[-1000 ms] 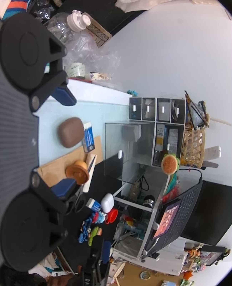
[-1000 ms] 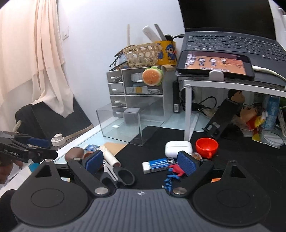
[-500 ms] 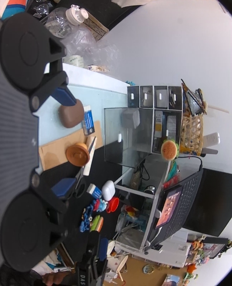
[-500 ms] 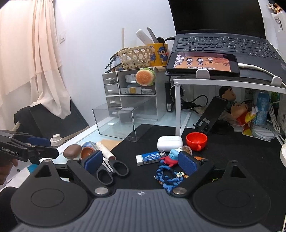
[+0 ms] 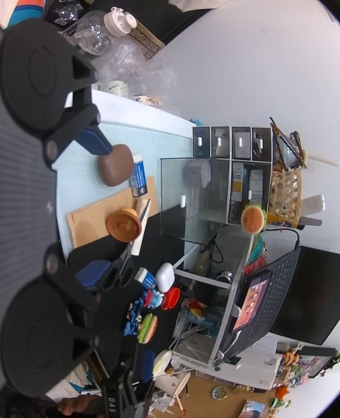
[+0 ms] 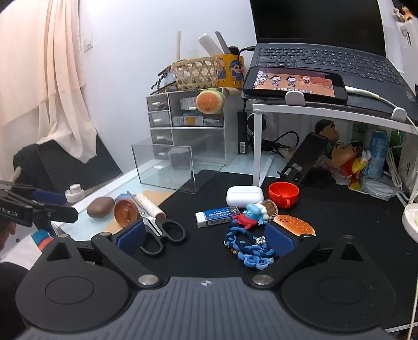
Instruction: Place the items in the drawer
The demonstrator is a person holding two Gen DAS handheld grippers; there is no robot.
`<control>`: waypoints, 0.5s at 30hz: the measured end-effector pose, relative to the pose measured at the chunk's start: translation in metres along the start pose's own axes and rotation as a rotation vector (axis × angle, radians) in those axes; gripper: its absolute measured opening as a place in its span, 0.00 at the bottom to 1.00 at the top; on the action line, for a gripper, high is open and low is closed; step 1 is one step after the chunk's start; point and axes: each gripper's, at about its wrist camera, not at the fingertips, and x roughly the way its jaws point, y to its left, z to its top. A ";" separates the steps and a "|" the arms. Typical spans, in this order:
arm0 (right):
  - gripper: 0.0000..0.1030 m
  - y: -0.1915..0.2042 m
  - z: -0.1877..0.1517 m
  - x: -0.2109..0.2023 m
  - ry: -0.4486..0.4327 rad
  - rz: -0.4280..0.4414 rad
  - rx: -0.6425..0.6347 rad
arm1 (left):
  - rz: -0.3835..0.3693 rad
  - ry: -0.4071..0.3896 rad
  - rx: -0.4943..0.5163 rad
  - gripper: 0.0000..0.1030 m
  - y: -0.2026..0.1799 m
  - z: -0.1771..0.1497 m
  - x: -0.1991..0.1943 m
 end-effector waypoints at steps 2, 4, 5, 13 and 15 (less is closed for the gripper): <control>1.00 0.002 0.001 -0.002 -0.002 -0.002 -0.008 | 0.003 0.001 -0.002 0.87 0.001 -0.001 0.000; 1.00 0.004 0.001 -0.003 -0.001 0.001 -0.015 | 0.007 0.001 -0.007 0.87 0.002 -0.001 -0.001; 1.00 0.005 0.001 -0.003 0.003 0.000 -0.024 | 0.008 0.001 -0.011 0.87 0.003 -0.001 -0.001; 1.00 0.005 -0.008 0.001 0.027 -0.011 -0.013 | 0.020 0.002 -0.026 0.87 0.007 -0.001 -0.001; 1.00 0.004 -0.008 0.001 0.025 -0.012 -0.010 | 0.023 0.008 -0.028 0.87 0.007 -0.002 0.000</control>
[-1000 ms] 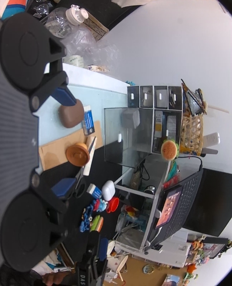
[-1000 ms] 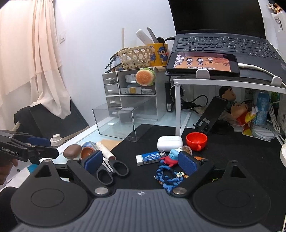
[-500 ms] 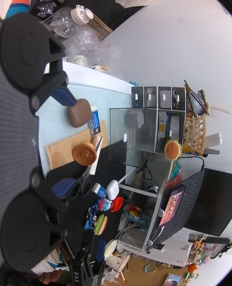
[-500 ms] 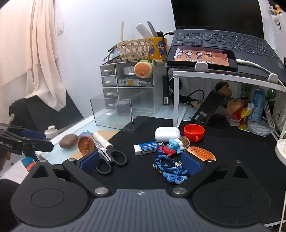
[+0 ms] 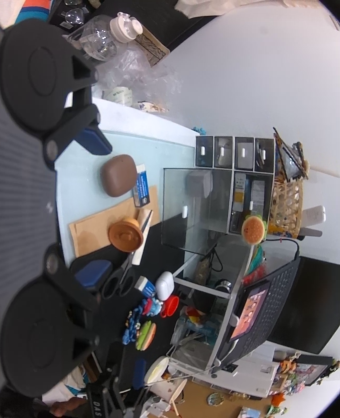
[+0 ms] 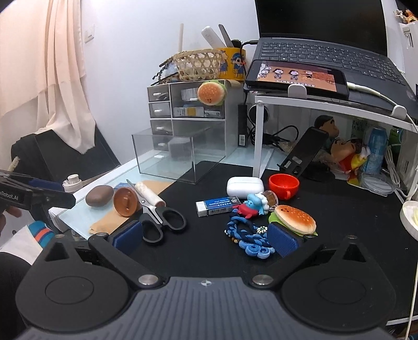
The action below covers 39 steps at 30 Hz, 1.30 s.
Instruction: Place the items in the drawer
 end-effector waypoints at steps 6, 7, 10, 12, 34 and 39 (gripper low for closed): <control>1.00 -0.003 -0.001 0.001 0.005 -0.003 0.011 | 0.010 0.018 -0.006 0.87 0.000 0.000 0.002; 1.00 -0.003 -0.001 0.001 0.008 -0.003 0.013 | 0.011 0.019 -0.004 0.87 0.000 0.000 0.002; 1.00 -0.003 -0.001 0.001 0.006 0.004 0.012 | 0.014 0.022 0.001 0.87 -0.002 0.001 0.002; 1.00 -0.003 -0.001 -0.001 -0.002 0.008 0.011 | 0.017 0.026 0.002 0.87 -0.002 0.001 0.003; 1.00 -0.004 -0.014 -0.002 0.020 0.026 0.035 | 0.030 0.047 0.050 0.89 -0.011 -0.003 0.010; 1.00 -0.005 -0.020 -0.001 0.033 0.022 0.048 | 0.019 0.048 0.058 0.89 -0.013 -0.004 0.010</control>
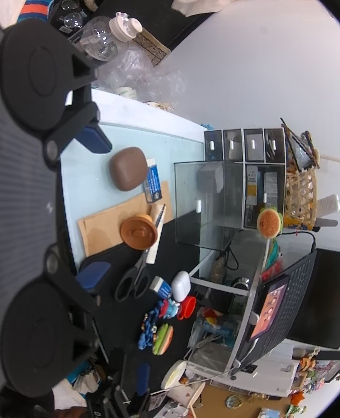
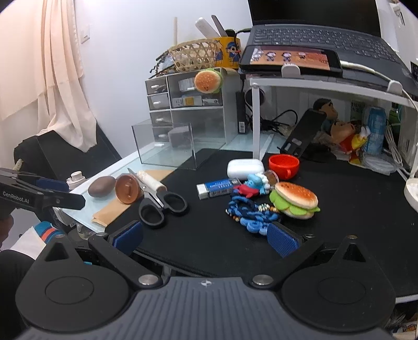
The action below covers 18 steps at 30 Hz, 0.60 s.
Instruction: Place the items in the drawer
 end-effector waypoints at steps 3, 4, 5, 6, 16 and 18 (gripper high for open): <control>1.00 0.000 -0.001 0.000 0.003 -0.005 -0.002 | -0.013 -0.003 0.001 0.89 -0.001 -0.001 -0.001; 1.00 0.001 -0.001 0.000 0.004 -0.006 -0.003 | -0.018 -0.003 0.003 0.89 -0.001 -0.001 -0.001; 1.00 0.001 -0.002 0.001 0.005 -0.008 -0.004 | -0.019 -0.002 0.004 0.89 -0.002 -0.001 0.000; 1.00 0.001 -0.002 0.001 0.006 -0.009 -0.005 | -0.019 -0.001 0.005 0.89 -0.002 -0.002 0.000; 1.00 -0.003 -0.002 0.000 0.004 -0.011 -0.002 | -0.022 -0.008 0.007 0.89 -0.004 0.000 0.000; 1.00 -0.004 -0.002 0.000 0.003 -0.012 0.001 | -0.023 -0.009 0.010 0.89 -0.005 0.000 0.001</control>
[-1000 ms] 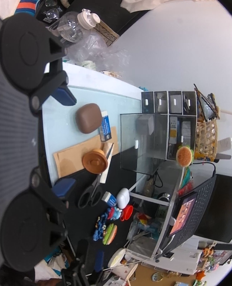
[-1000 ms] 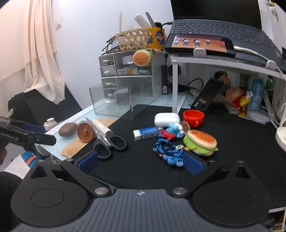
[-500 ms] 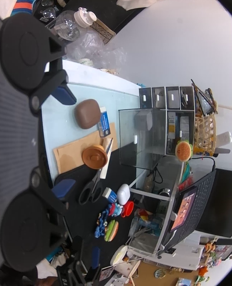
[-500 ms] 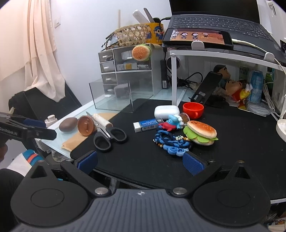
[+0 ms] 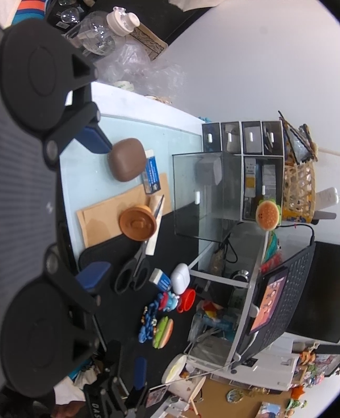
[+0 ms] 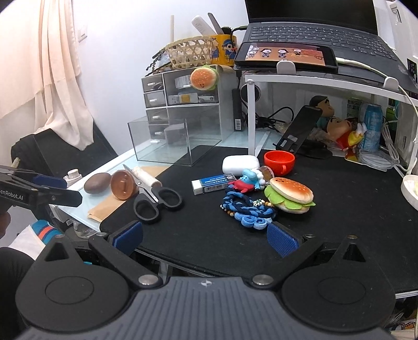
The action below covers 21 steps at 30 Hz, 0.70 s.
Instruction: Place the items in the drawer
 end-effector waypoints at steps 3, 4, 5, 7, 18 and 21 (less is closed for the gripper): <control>1.00 -0.001 0.000 0.000 0.001 -0.003 0.000 | -0.001 0.000 0.001 0.89 -0.001 0.000 0.000; 1.00 -0.001 0.000 0.000 0.002 -0.004 0.000 | -0.002 0.000 0.001 0.89 -0.001 0.000 0.000; 1.00 -0.002 0.000 0.001 0.002 -0.005 0.000 | -0.002 0.000 0.001 0.89 -0.001 0.001 0.001; 1.00 -0.002 0.000 0.001 0.003 -0.005 0.001 | -0.002 0.000 0.004 0.89 -0.002 0.001 0.001; 1.00 -0.003 0.002 -0.003 -0.025 0.013 0.019 | 0.007 -0.028 0.020 0.86 0.002 0.013 0.004; 1.00 -0.003 0.003 -0.002 -0.026 0.013 0.020 | 0.016 -0.047 0.036 0.85 0.004 0.026 0.009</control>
